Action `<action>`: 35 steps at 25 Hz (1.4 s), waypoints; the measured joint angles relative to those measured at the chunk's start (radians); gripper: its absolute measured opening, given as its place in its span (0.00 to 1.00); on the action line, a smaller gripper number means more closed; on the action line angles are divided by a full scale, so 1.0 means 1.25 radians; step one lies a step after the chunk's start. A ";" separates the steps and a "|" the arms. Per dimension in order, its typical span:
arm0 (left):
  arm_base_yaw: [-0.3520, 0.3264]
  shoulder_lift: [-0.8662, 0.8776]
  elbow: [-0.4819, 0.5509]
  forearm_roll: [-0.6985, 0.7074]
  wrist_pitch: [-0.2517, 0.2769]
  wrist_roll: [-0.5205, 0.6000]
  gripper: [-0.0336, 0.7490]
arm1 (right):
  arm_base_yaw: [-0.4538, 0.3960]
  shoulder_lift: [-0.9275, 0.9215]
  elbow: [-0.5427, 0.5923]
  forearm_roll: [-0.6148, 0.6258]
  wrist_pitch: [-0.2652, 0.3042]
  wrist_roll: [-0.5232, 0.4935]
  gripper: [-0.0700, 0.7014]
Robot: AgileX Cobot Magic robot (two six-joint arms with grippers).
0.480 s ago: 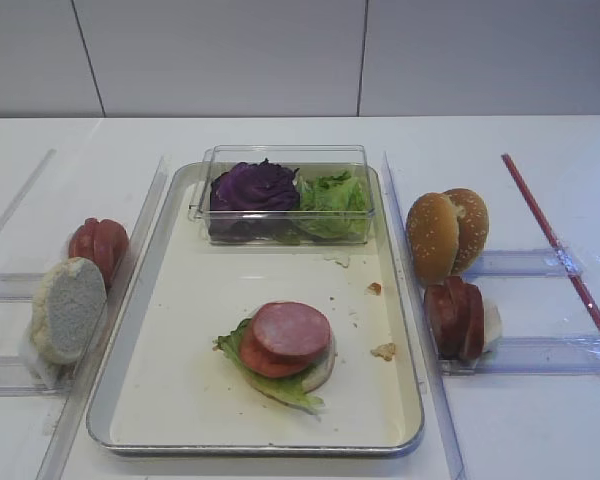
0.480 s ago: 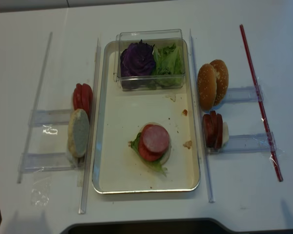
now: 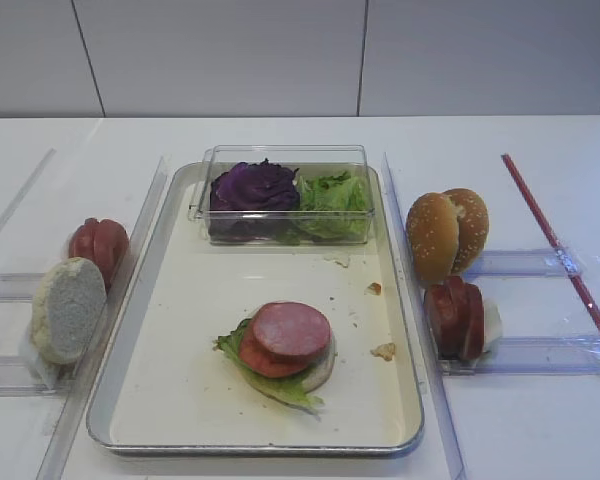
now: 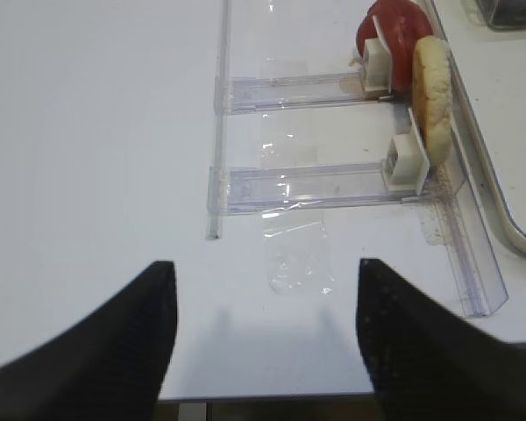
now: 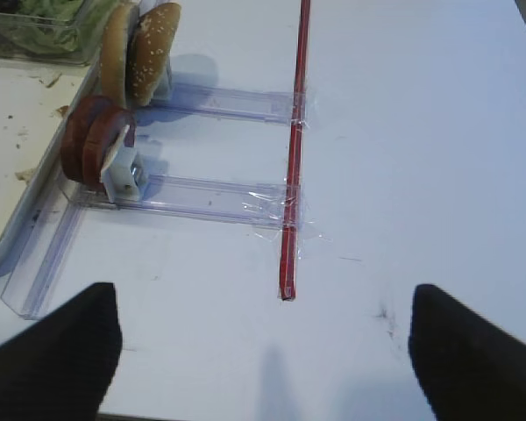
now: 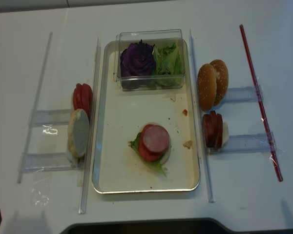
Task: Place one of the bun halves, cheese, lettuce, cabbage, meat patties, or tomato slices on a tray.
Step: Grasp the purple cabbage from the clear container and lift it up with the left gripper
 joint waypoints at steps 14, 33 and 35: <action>0.000 0.000 0.000 0.000 0.000 0.000 0.62 | 0.000 0.000 0.000 0.000 0.000 0.000 0.98; 0.000 0.000 0.000 0.000 0.000 0.000 0.60 | 0.000 0.000 0.000 0.000 0.000 0.000 0.98; 0.000 0.000 0.000 0.000 0.000 0.000 0.60 | 0.000 0.000 0.000 0.000 0.000 0.000 0.98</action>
